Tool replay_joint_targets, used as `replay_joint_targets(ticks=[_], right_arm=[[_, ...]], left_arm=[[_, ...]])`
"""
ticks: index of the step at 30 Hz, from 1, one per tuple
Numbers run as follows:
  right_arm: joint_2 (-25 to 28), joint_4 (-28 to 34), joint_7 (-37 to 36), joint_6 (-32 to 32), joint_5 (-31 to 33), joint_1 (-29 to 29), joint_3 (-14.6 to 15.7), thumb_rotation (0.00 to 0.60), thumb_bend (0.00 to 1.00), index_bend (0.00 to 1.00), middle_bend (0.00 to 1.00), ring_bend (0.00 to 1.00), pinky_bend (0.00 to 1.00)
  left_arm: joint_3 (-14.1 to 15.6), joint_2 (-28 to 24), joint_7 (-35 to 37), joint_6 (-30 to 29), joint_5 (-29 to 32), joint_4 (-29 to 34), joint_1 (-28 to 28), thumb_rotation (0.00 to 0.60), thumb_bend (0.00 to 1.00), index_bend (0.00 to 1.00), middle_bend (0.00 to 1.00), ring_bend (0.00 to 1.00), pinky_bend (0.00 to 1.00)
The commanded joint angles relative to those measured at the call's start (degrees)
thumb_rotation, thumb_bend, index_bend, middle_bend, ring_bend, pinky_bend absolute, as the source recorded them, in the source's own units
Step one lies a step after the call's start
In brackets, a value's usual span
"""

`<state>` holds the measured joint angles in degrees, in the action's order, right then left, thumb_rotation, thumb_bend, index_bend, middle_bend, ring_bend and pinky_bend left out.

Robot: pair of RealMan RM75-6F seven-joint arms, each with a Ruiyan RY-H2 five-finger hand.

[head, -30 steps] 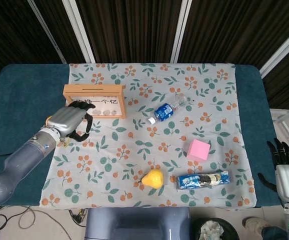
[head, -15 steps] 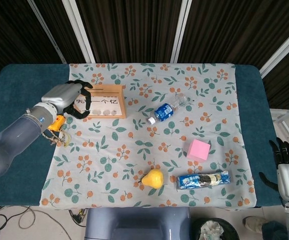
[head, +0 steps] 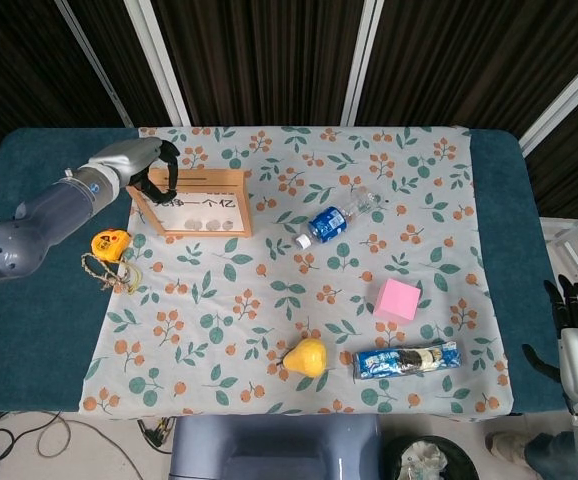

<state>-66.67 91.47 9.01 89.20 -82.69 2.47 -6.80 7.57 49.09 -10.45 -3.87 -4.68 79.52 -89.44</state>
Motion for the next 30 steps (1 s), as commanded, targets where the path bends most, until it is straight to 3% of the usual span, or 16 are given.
replay_joint_targets(ticks=[1, 6, 12, 30], right_arm=[[-0.1, -0.1, 0.3, 0.1, 0.1, -0.1, 0.0, 0.600, 0.30, 0.08, 0.00, 0.00, 0.00], [-0.3, -0.2, 0.7, 0.3, 0.4, -0.1, -0.3, 0.600, 0.30, 0.08, 0.00, 0.00, 0.00], [-0.3, -0.6, 1.2, 0.4, 0.1, 0.0, -0.3, 0.600, 0.30, 0.08, 0.00, 0.00, 0.00], [-0.3, -0.7, 1.1, 0.4, 0.3, 0.0, -0.4, 0.600, 0.30, 0.08, 0.00, 0.00, 0.00]], left_arm=[[3.0, 4.4, 5.8, 6.6, -3.8, -7.5, -2.1, 0.600, 0.66, 0.75, 0.14, 0.00, 0.00], [2.9, 6.9, 11.5, 12.8, -8.3, -14.7, -2.2, 0.600, 0.67, 0.75, 0.14, 0.00, 0.00], [0.5, 8.5, 16.8, 16.7, -14.7, -20.6, -1.1, 0.600, 0.69, 0.77, 0.14, 0.00, 0.00], [-7.7, 13.3, 23.6, 15.6, -29.7, -27.4, 3.9, 0.600, 0.68, 0.77, 0.14, 0.00, 0.00]])
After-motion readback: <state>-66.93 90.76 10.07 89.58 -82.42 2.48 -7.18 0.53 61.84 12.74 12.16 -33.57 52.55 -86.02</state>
